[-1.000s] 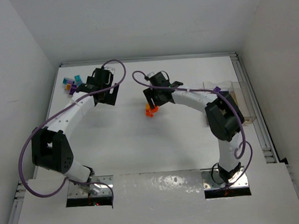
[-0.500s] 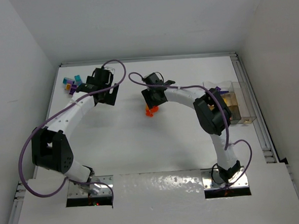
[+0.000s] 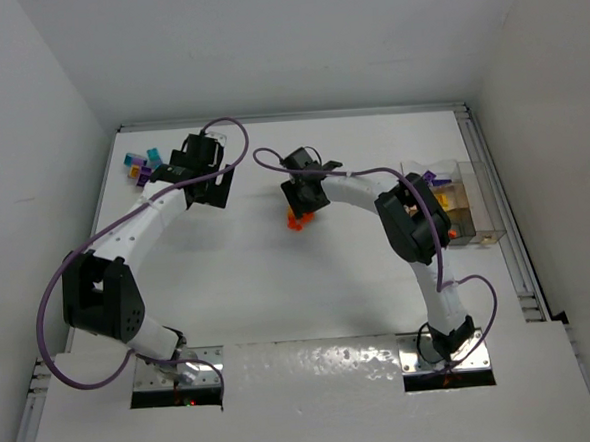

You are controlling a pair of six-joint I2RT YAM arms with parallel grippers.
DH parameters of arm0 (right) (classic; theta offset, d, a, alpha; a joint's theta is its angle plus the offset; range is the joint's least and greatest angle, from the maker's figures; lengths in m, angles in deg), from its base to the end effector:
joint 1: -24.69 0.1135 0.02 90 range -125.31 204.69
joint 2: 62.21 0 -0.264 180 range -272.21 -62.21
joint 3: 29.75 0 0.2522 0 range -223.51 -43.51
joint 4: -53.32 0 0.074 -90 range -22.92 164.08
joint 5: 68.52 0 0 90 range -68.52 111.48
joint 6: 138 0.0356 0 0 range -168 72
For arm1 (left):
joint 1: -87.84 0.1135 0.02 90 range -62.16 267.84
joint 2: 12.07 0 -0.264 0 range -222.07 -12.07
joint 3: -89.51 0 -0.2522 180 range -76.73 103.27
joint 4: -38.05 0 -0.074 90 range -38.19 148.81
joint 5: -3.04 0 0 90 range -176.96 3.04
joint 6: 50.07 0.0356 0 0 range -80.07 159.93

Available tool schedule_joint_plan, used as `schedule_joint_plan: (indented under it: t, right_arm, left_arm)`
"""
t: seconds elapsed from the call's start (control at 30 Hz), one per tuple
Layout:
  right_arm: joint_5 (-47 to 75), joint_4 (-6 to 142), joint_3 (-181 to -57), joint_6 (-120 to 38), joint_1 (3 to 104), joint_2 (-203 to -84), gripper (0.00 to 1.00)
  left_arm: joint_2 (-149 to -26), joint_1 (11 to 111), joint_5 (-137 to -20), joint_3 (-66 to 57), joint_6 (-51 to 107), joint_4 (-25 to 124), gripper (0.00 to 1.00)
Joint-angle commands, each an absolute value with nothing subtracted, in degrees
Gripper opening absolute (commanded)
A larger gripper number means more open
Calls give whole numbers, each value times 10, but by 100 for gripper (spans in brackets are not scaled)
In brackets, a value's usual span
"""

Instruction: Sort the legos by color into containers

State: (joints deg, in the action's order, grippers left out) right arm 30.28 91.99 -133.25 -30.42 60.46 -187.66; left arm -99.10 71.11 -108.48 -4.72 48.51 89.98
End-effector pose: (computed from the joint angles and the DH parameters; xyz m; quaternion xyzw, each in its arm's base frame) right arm 0.3769 0.2648 0.1391 -0.1332 0.9554 0.0472 0.2592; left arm 0.3127 -0.0804 0.2858 0.1467 0.9224 0.1547 0.3220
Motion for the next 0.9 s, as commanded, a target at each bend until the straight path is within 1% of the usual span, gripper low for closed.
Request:
schedule_joint_plan:
  t: [0.0,0.17,0.2,0.3,0.33,0.4,0.43,0.47,0.5,0.6,0.7,0.73,0.77,0.8,0.83,0.87]
  right_arm:
    - [309,915,-1360,-312,605,-1878,51]
    - [315,916,-1359,-317,605,-1874,42]
    - [314,914,-1358,-319,605,-1871,38]
    - [314,913,-1357,-321,605,-1869,29]
    - [314,914,-1358,-320,605,-1868,23]
    - [314,919,-1360,-317,605,-1867,15]
    - [315,920,-1361,-315,605,-1861,6]
    - [320,921,-1359,-310,604,-1855,2]
    - [326,923,-1358,-306,604,-1848,0]
    - [354,947,-1350,-293,592,-1799,0]
    - [378,977,-1319,-271,551,-1709,0]
    - [375,979,-1282,-254,511,-1653,0]
    - [368,985,-1262,-243,485,-1625,0]
    - [349,988,-1218,-225,430,-1599,0]
    - [341,991,-1195,-221,405,-1552,0]
    - [339,995,-1174,-220,382,-1532,0]
  left_arm:
    - [-980,712,-1095,-35,487,890,94]
    - [-978,713,-1095,-38,488,890,95]
    - [-978,712,-1095,-39,488,890,95]
    - [-977,712,-1095,-40,488,889,95]
    - [-978,712,-1095,-40,488,889,95]
    - [-977,712,-1095,-40,488,889,95]
    - [-977,712,-1096,-40,488,890,94]
    - [-976,712,-1097,-40,488,889,95]
    - [-976,712,-1098,-40,489,890,95]
    - [-972,713,-1103,-41,491,889,95]
    - [-968,712,-1107,-47,493,888,95]
    - [-965,712,-1109,-48,494,884,95]
    - [-964,712,-1109,-54,495,883,95]
    - [-963,712,-1110,-57,496,879,95]
    - [-963,712,-1109,-60,497,876,95]
    - [-963,712,-1110,-65,497,873,95]
